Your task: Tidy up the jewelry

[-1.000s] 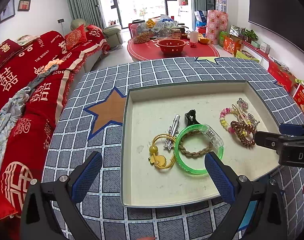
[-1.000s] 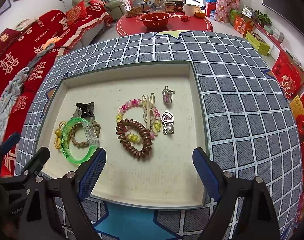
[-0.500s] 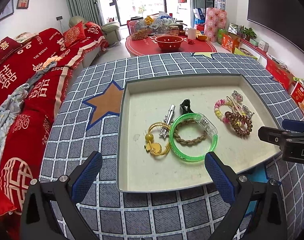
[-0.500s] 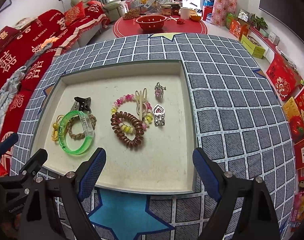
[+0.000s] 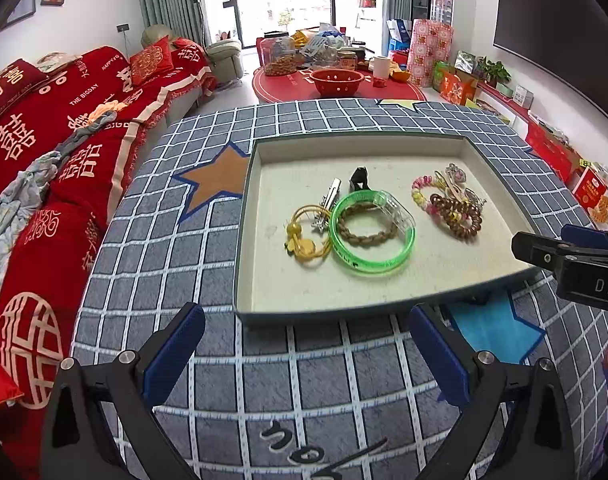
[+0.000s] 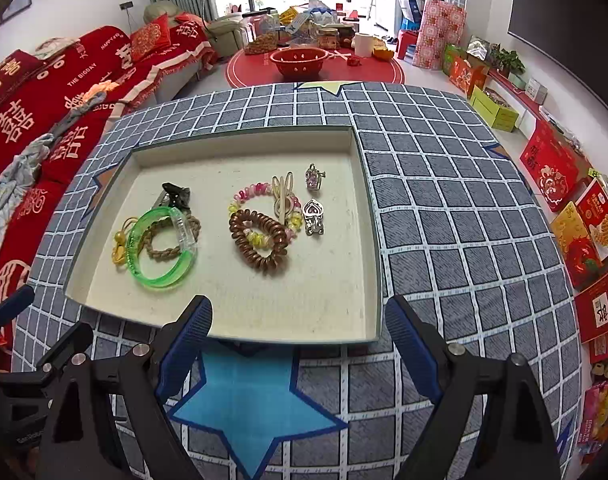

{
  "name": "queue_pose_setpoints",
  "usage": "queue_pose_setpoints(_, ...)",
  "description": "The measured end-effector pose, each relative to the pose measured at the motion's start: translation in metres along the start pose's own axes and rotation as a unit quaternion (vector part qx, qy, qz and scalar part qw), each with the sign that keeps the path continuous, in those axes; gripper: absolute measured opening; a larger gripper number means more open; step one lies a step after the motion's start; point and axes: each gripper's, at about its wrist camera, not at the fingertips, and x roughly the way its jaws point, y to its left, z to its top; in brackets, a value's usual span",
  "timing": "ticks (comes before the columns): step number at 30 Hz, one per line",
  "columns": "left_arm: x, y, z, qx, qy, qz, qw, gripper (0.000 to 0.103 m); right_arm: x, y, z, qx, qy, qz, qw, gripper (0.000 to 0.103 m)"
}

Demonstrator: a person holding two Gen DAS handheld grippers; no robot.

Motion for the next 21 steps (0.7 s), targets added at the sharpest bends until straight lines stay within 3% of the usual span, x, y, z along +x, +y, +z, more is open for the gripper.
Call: queue_pose_setpoints(21,-0.035,0.001,-0.065,-0.013,-0.011,0.010,0.9998,0.103,-0.046,0.005,-0.073,0.001,-0.055,-0.007,0.998,0.090)
